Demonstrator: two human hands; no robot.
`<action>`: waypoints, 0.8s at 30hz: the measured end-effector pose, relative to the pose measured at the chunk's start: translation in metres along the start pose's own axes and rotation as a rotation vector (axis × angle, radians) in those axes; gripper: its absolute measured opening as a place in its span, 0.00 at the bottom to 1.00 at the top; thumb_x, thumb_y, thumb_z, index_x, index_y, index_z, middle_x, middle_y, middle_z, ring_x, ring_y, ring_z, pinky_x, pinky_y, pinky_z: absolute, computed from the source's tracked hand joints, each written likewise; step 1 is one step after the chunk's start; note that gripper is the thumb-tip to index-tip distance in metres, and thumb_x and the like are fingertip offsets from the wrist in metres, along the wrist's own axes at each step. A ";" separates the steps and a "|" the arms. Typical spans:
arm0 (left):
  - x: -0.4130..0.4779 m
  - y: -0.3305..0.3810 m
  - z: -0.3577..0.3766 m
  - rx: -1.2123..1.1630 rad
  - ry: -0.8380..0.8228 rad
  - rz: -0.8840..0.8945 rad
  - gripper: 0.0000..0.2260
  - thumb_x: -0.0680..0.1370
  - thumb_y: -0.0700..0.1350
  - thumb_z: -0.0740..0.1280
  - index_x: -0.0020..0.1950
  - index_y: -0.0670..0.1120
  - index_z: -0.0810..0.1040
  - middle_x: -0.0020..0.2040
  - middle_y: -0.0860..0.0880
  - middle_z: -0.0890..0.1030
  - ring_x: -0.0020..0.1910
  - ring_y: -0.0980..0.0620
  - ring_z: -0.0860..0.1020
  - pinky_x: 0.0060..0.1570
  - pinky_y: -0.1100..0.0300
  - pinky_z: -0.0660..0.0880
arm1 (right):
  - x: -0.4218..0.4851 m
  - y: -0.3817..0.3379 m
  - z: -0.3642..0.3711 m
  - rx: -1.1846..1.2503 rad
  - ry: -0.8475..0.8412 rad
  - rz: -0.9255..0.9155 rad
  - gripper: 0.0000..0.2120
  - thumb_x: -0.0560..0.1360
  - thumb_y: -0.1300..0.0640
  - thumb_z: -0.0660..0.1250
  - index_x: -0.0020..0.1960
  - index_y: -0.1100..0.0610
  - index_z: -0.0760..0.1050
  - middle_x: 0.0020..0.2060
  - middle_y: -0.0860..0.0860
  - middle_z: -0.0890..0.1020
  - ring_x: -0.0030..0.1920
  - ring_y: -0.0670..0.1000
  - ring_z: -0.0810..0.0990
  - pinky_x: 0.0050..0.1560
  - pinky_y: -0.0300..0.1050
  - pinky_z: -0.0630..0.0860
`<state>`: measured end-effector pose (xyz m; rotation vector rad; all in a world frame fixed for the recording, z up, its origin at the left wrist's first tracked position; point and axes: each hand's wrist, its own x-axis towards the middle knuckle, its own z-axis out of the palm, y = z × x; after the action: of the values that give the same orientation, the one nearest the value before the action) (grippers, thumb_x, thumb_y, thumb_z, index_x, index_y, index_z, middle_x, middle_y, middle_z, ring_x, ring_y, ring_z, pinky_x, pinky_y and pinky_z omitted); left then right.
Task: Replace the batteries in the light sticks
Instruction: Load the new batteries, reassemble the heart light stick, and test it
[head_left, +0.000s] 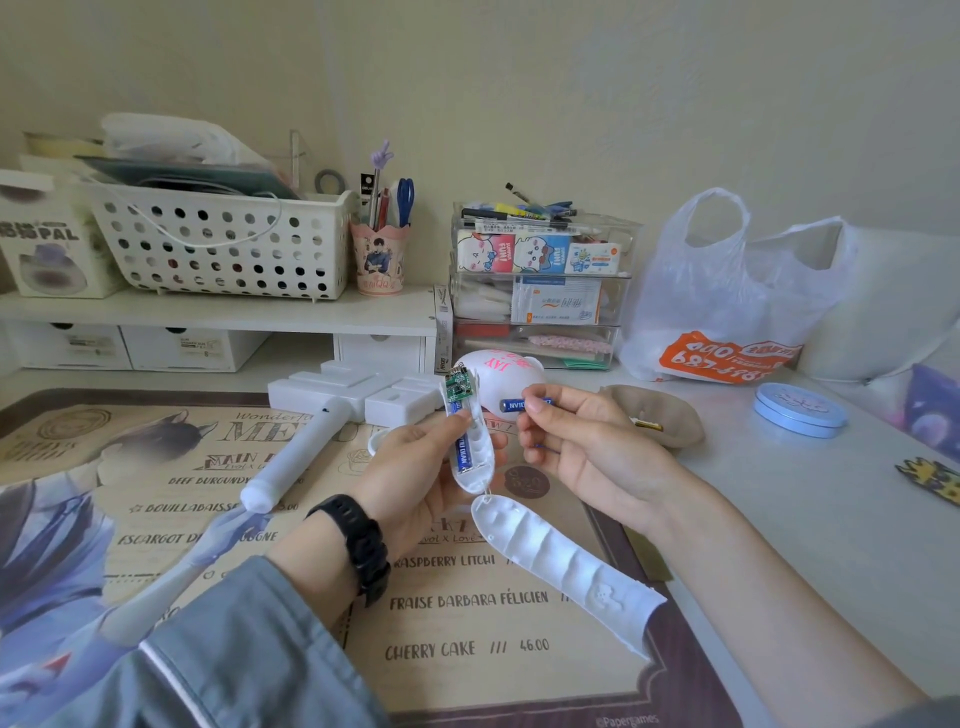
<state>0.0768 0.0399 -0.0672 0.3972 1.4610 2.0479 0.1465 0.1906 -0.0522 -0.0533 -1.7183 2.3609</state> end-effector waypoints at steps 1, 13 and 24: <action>0.000 0.000 0.000 0.001 0.000 -0.005 0.12 0.81 0.43 0.60 0.50 0.36 0.79 0.52 0.37 0.82 0.50 0.42 0.79 0.39 0.60 0.80 | 0.000 0.000 0.000 0.008 -0.005 0.002 0.07 0.68 0.62 0.67 0.46 0.59 0.76 0.33 0.53 0.79 0.34 0.48 0.76 0.33 0.37 0.73; -0.001 0.000 -0.001 0.026 -0.003 -0.002 0.12 0.81 0.44 0.60 0.52 0.36 0.78 0.53 0.37 0.82 0.50 0.42 0.79 0.38 0.58 0.80 | -0.003 -0.005 0.000 0.136 -0.042 0.012 0.04 0.70 0.61 0.65 0.44 0.60 0.75 0.32 0.52 0.77 0.34 0.48 0.76 0.33 0.38 0.74; 0.001 -0.002 -0.002 0.048 -0.002 -0.006 0.13 0.80 0.45 0.61 0.53 0.36 0.79 0.51 0.39 0.83 0.40 0.49 0.81 0.39 0.58 0.80 | -0.004 -0.009 0.005 0.159 -0.008 0.028 0.12 0.71 0.49 0.64 0.41 0.58 0.73 0.27 0.50 0.72 0.31 0.48 0.72 0.30 0.38 0.71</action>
<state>0.0756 0.0394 -0.0697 0.4134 1.5111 2.0096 0.1506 0.1877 -0.0429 -0.0425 -1.5365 2.5123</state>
